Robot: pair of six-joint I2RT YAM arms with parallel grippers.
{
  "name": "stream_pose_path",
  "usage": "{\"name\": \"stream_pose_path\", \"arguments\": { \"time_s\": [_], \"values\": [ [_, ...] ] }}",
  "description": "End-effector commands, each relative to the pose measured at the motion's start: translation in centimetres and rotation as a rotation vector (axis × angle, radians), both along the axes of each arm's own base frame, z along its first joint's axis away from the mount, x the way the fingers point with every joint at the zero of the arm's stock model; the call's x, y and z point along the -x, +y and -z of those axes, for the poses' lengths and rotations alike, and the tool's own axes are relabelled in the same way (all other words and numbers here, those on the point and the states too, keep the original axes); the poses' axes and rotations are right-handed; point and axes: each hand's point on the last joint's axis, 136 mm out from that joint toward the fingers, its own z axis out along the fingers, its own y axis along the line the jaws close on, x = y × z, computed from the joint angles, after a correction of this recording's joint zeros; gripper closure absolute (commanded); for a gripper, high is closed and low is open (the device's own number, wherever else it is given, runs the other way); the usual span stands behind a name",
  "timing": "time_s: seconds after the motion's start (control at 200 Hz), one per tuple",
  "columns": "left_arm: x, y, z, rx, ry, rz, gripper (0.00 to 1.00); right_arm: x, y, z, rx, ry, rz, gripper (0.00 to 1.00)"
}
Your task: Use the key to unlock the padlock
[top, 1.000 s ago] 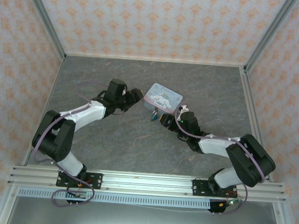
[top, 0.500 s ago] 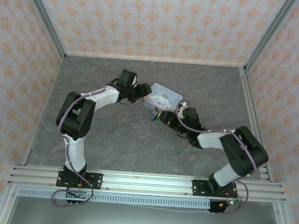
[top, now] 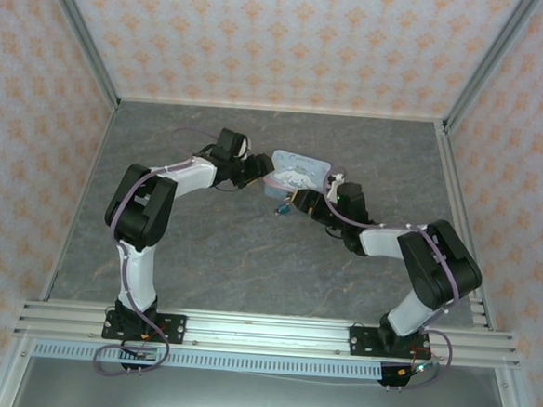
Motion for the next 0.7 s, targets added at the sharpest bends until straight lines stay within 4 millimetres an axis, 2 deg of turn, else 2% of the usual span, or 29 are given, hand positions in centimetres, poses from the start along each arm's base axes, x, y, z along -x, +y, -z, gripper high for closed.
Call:
{"name": "stream_pose_path", "arguments": {
  "time_s": [0.0, 0.12, 0.25, 0.27, 0.355, 0.525, 0.696],
  "values": [
    [4.3, 1.6, 4.3, -0.072, 0.157, 0.007, 0.34, -1.2, -0.3, -0.5, 0.028, -0.049, -0.041, 0.36],
    [5.5, 1.9, 4.5, -0.06, 0.164, -0.01, 0.34, -1.3, -1.0, -0.9, 0.034, -0.081, -0.041, 0.37],
    [6.5, 2.6, 5.2, -0.077, 0.183, -0.026, 0.34, -0.3, -1.7, -1.7, 0.013, -0.13, -0.044, 0.37],
    [6.4, 2.5, 4.1, -0.069, 0.159, -0.027, 0.34, 0.0, -1.7, -1.9, 0.006, -0.141, -0.051, 0.37],
    [6.6, 2.6, 4.0, -0.067, 0.157, -0.036, 0.34, 0.8, -2.1, -2.3, -0.011, -0.17, -0.053, 0.36],
    [6.9, 2.5, 4.0, -0.058, 0.154, -0.042, 0.34, 2.2, -1.3, -2.3, -0.071, -0.179, -0.111, 0.37],
    [7.0, 2.3, 3.9, -0.059, 0.153, -0.046, 0.34, 2.0, -0.7, -2.1, -0.135, -0.184, -0.12, 0.39]
  ]
}}
